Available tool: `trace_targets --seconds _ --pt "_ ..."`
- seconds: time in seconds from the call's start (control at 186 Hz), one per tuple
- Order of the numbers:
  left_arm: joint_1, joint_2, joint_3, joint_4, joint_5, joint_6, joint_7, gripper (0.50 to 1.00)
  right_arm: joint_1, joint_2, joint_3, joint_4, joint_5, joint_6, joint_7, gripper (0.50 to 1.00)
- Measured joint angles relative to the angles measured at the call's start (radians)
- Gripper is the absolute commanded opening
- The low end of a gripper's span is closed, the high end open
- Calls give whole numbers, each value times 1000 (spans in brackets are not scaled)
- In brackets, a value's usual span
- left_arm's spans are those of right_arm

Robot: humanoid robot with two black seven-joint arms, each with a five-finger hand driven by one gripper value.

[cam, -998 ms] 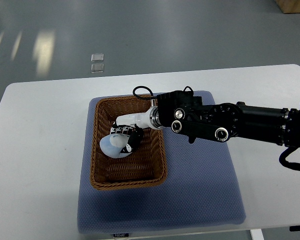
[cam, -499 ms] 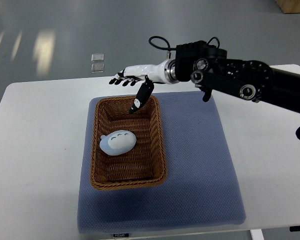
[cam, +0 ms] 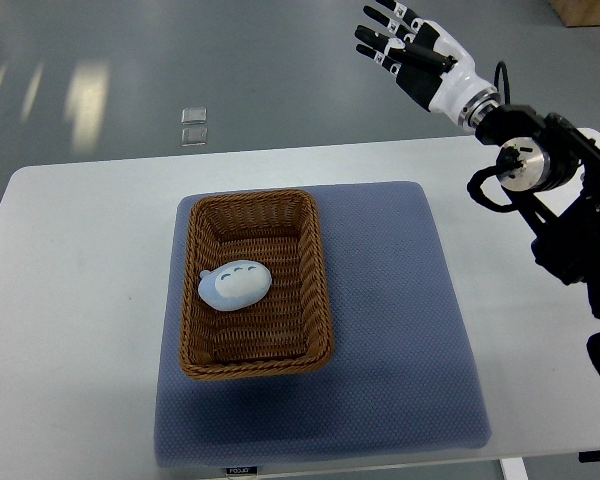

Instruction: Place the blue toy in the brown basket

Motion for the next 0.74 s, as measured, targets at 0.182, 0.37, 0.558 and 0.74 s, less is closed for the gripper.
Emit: trace_targets --seconds 0.182,0.37,0.558,0.74 --pt "0 0 0 0 0 0 0 1000 -120 74 101 -70 68 10 111 905" --pt "0 0 -1 1 0 0 0 1000 -169 123 104 -94 139 24 127 907" --pt "0 0 0 -1 2 0 0 1000 -190 135 98 -106 144 53 128 907" --pt "0 0 0 0 2 0 0 1000 -211 150 95 -110 144 57 128 907"
